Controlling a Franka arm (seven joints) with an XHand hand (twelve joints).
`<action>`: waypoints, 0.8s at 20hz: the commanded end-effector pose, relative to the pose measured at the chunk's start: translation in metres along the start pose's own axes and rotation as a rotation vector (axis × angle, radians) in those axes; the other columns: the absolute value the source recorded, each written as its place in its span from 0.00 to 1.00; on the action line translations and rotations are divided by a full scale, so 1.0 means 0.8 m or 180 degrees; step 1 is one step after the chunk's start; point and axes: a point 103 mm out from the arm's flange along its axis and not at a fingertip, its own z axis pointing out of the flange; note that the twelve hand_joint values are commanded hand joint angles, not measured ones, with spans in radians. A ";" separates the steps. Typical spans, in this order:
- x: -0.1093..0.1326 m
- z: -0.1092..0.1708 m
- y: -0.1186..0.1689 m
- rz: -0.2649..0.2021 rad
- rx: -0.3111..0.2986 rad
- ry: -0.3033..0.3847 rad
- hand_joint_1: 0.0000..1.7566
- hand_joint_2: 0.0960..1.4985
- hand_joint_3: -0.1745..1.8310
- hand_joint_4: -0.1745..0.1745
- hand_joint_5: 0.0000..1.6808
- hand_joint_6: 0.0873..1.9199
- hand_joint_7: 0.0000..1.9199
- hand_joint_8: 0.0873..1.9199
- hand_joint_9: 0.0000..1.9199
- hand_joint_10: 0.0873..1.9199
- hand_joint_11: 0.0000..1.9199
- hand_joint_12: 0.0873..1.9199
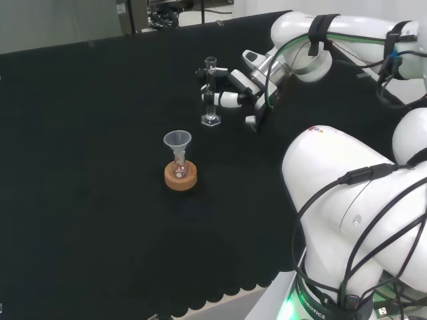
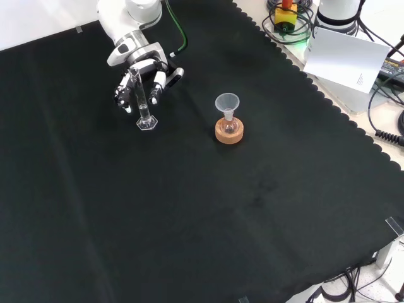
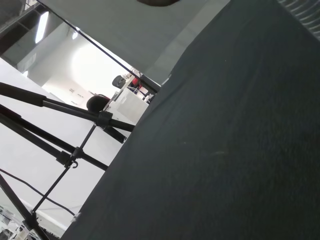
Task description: Pick up the graduated cylinder.
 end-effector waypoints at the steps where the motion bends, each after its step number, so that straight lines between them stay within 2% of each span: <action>1: -0.001 0.001 -0.002 0.0000 -0.0002 0.0025 0.58 0.65 0.00 0.43 0.36 0.00 0.29 0.26 0.42 0.20 0.27 0.63; 16: 0.000 -0.002 -0.005 -0.0053 0.0012 0.0104 0.59 0.67 0.00 0.42 0.41 0.07 0.33 0.25 0.48 0.15 0.38 0.56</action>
